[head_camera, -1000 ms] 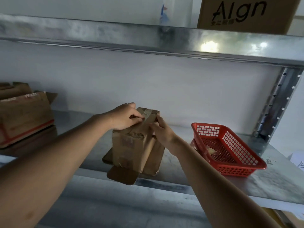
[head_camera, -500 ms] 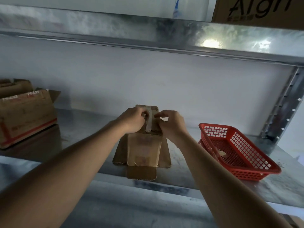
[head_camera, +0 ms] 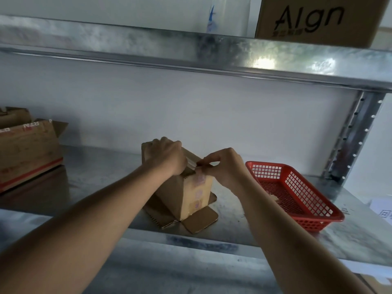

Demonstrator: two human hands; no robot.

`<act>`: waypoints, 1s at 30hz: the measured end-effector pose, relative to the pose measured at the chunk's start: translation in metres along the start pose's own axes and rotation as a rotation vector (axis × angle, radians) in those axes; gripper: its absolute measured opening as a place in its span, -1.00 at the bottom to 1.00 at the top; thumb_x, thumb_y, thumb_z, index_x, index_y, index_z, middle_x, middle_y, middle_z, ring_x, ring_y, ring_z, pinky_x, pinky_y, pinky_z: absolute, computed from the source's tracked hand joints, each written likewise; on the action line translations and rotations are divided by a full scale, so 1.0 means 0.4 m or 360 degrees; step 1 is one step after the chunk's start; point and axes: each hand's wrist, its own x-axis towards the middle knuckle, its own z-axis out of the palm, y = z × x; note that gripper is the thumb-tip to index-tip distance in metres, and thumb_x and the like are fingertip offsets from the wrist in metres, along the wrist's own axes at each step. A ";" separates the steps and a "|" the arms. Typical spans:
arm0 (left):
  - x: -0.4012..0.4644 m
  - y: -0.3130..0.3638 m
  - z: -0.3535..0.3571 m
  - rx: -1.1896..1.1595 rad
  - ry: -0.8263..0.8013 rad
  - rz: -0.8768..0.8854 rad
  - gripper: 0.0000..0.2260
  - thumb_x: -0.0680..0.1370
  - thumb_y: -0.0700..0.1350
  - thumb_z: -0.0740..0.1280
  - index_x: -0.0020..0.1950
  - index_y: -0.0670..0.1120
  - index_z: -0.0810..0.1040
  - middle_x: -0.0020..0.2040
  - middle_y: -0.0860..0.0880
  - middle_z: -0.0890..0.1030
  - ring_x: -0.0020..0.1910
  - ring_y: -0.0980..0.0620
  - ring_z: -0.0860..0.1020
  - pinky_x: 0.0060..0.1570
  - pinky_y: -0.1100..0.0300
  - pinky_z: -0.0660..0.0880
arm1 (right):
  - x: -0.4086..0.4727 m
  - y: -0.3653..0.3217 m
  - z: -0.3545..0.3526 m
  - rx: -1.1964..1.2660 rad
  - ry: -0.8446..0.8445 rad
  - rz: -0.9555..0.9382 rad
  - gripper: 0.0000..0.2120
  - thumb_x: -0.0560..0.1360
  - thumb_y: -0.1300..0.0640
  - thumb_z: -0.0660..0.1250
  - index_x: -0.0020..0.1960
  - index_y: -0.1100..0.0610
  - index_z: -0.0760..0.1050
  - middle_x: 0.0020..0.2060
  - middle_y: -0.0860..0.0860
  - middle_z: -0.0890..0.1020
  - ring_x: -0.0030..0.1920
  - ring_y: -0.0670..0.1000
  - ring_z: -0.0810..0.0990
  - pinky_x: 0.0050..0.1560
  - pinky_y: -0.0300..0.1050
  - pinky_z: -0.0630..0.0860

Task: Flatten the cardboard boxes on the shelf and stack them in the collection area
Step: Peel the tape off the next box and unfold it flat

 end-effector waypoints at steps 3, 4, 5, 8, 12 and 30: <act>0.010 -0.008 -0.007 0.0207 -0.0172 0.0053 -0.63 0.66 0.04 0.14 0.45 0.05 0.42 0.38 -0.16 0.42 0.34 -0.22 0.38 0.11 -0.06 0.34 | 0.002 0.000 -0.015 -0.0092 0.0005 0.0008 -0.81 0.44 0.03 0.60 0.05 0.01 0.77 -0.10 -0.11 0.71 -0.29 -0.16 0.48 -0.39 -0.37 0.31; 0.012 -0.010 -0.008 0.0218 -0.0185 0.0079 -0.64 0.66 0.04 0.13 0.45 0.05 0.42 0.38 -0.17 0.41 0.34 -0.22 0.37 0.06 -0.06 0.30 | 0.004 -0.008 -0.015 -0.0172 -0.0025 0.0003 -0.79 0.45 0.01 0.59 0.06 0.03 0.77 -0.07 -0.08 0.71 -0.25 -0.13 0.53 -0.35 -0.33 0.38; 0.015 -0.011 -0.009 0.0208 -0.0172 0.0115 -0.65 0.67 0.03 0.12 0.43 0.04 0.42 0.37 -0.17 0.40 0.33 -0.22 0.37 0.03 -0.06 0.27 | 0.007 -0.019 -0.012 -0.0255 -0.0052 0.0012 -0.78 0.46 -0.01 0.58 0.06 0.06 0.76 -0.05 -0.05 0.72 -0.17 -0.09 0.59 -0.30 -0.26 0.44; 0.023 -0.012 -0.005 0.0048 -0.0169 0.0269 -0.70 0.67 0.03 0.08 0.34 -0.02 0.42 0.37 -0.14 0.38 0.23 -0.15 0.41 -0.02 -0.02 0.23 | 0.019 -0.049 -0.002 -0.0393 -0.0092 0.0097 -0.67 0.44 -0.08 0.57 0.02 0.16 0.70 -0.11 0.03 0.71 -0.09 0.04 0.66 -0.31 -0.16 0.43; 0.032 -0.023 0.010 -0.0235 -0.0290 0.0316 -0.82 0.64 0.03 0.08 0.15 0.01 0.38 0.17 -0.04 0.54 0.02 -0.01 0.50 -0.10 -0.03 0.37 | 0.034 -0.070 -0.007 -0.0482 -0.0089 0.0138 -0.66 0.39 -0.02 0.61 -0.01 0.19 0.64 -0.16 0.06 0.68 -0.18 0.05 0.64 -0.38 -0.19 0.37; 0.063 -0.015 0.048 -0.0586 -0.0311 0.0332 -0.70 0.69 -0.06 0.10 0.40 -0.11 0.31 -0.02 -0.01 0.48 -0.05 0.03 0.52 -0.25 0.10 0.36 | 0.079 -0.121 0.018 -0.0749 -0.0374 0.0429 -0.87 0.57 0.29 0.35 -0.14 0.18 0.48 -0.23 0.05 0.64 -0.19 0.01 0.68 -0.24 -0.16 0.59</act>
